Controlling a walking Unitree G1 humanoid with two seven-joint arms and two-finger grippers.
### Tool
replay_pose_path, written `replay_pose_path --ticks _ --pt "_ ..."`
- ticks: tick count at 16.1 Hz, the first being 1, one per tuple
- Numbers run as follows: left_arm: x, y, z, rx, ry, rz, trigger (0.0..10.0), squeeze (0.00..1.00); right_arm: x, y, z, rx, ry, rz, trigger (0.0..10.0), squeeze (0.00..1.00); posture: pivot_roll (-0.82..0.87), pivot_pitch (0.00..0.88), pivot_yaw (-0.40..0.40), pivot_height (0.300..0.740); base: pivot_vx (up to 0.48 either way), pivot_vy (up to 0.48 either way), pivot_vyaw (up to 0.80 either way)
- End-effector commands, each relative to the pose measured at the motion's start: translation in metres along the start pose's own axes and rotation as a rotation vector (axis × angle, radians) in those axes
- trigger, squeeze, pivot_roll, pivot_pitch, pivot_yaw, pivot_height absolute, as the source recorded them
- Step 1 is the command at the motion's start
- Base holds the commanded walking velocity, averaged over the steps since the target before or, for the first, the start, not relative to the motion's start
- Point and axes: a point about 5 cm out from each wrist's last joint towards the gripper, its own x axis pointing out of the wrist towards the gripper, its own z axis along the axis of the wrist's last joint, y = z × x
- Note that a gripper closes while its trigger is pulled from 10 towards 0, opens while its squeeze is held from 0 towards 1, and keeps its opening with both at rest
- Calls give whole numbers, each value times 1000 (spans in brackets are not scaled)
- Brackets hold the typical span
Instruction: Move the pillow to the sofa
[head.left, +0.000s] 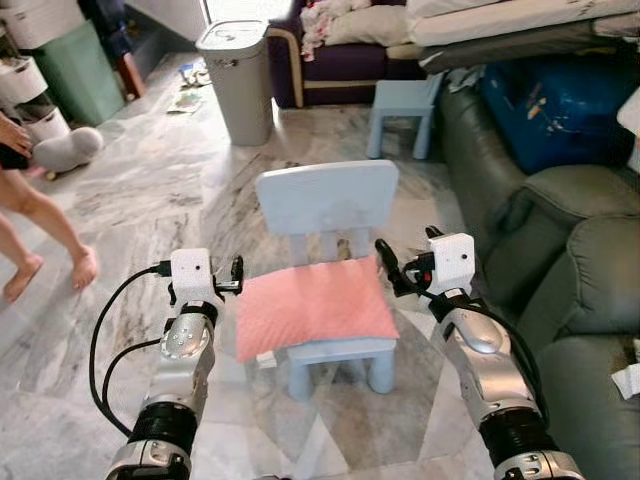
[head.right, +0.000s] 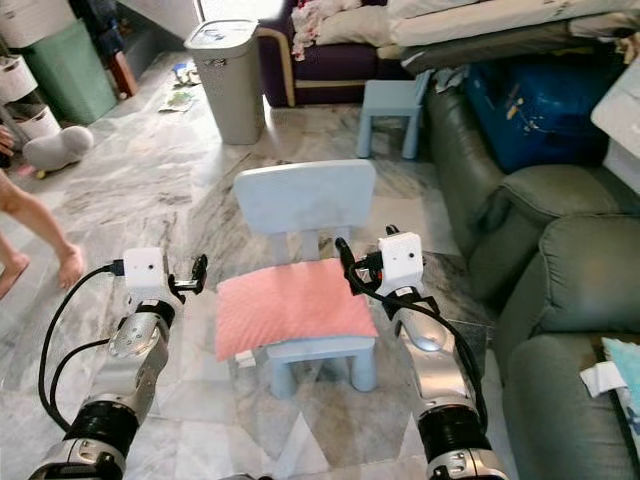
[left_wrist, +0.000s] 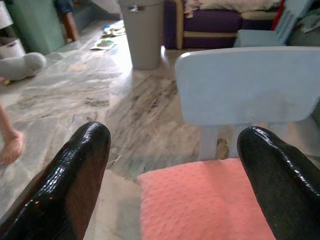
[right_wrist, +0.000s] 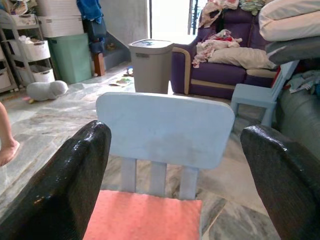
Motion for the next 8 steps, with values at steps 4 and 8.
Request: replay_pose_path --ticks 4,8 --pt "-2 11 2 -48 -11 16 10000 0 3 5 3 -3 -9 29 10000 0 -102 88 54 740 0 0 0" --pt "-1 13 4 -49 -18 17 10000 0 3 8 4 -8 -15 52 10000 0 -95 90 54 740 0 0 0"
